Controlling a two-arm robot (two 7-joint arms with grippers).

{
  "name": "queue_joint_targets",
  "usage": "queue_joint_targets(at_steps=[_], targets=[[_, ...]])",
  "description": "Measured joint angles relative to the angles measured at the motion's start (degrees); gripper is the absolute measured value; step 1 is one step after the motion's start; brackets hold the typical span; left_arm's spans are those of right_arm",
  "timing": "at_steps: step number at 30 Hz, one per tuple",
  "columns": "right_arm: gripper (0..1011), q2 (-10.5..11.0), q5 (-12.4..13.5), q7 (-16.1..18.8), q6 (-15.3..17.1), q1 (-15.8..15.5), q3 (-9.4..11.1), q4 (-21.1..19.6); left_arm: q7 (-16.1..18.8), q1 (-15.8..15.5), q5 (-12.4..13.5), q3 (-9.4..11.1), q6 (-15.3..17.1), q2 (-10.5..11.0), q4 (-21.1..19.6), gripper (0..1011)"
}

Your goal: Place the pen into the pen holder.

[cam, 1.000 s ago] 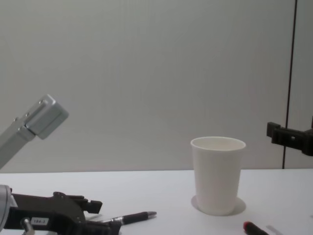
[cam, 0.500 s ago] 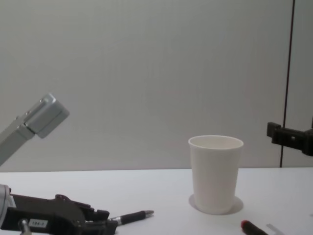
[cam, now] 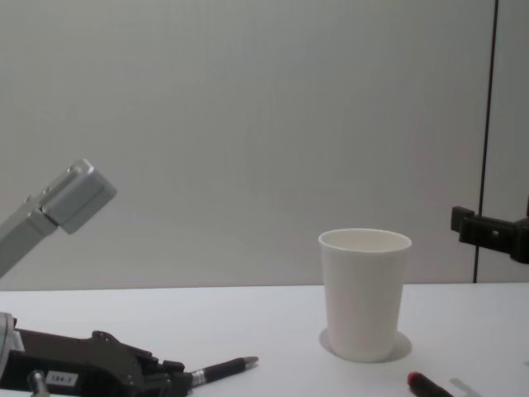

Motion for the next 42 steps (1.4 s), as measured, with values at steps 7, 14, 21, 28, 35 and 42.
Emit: queue_joint_targets(at_steps=[7, 14, 21, 28, 35, 42], targets=[[1002, 0.0, 0.0, 0.0, 0.0, 0.0, 0.0, 0.0, 1.05, 0.32, -0.87, -0.02, -0.64, 0.14, -0.08, 140], [1002, 0.0, 0.0, 0.0, 0.0, 0.0, 0.0, 0.0, 4.29, 1.48, -3.67, -0.44, -3.18, 0.61, -1.04, 139], [1002, 0.0, 0.0, 0.0, 0.0, 0.0, 0.0, 0.0, 7.33, 3.01, -7.35, -0.98, -6.44, 1.22, -2.62, 139], [1002, 0.0, 0.0, 0.0, 0.0, 0.0, 0.0, 0.0, 11.18, 5.61, -12.24, -1.82, -10.97, 2.51, -5.7, 139], [1002, 0.0, 0.0, 0.0, 0.0, 0.0, 0.0, 0.0, 13.55, 7.55, -15.47, -2.45, -14.32, 3.56, -8.2, 139], [1002, 0.0, 0.0, 0.0, 0.0, 0.0, 0.0, 0.0, 15.46, 9.76, -18.54, -2.9, -18.49, 4.53, -11.01, 139]])
